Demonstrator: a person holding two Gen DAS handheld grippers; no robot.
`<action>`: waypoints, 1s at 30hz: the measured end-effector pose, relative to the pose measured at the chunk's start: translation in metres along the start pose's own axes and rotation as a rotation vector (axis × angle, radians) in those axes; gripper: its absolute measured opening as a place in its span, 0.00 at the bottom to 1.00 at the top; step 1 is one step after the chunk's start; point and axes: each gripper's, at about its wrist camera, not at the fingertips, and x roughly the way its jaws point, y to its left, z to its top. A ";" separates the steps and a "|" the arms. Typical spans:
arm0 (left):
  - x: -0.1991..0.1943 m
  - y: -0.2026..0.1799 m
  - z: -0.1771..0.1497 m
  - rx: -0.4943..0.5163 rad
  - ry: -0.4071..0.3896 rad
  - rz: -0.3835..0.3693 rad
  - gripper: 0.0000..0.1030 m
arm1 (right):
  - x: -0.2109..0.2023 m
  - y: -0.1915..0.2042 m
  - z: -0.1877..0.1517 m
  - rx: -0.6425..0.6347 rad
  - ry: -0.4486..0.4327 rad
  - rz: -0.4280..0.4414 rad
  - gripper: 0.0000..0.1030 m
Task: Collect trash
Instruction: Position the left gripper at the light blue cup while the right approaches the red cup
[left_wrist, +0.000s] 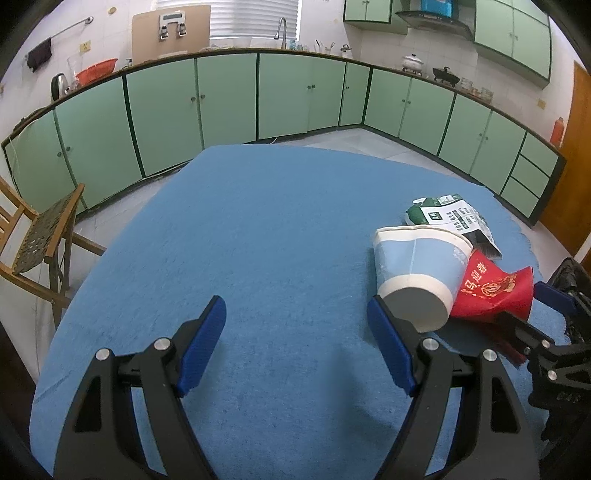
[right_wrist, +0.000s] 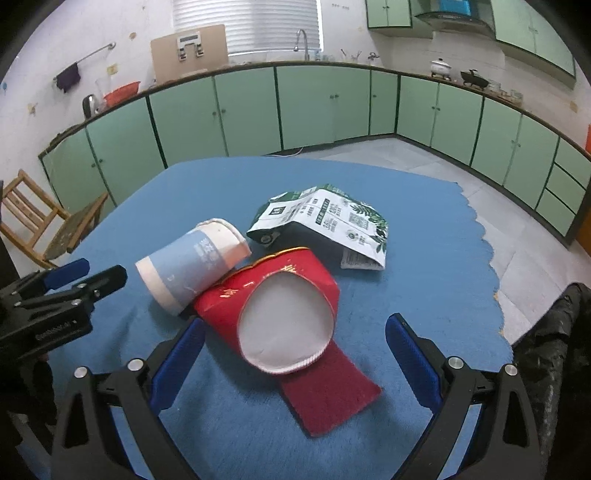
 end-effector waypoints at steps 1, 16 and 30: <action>0.000 0.000 0.000 -0.001 0.001 0.000 0.74 | 0.002 0.000 0.001 -0.003 0.003 0.009 0.93; 0.007 0.000 0.000 -0.007 0.015 0.000 0.74 | 0.010 -0.001 0.008 0.004 0.017 0.092 0.77; -0.007 -0.033 0.004 0.035 -0.011 -0.103 0.78 | -0.037 -0.034 -0.003 0.108 -0.061 0.027 0.76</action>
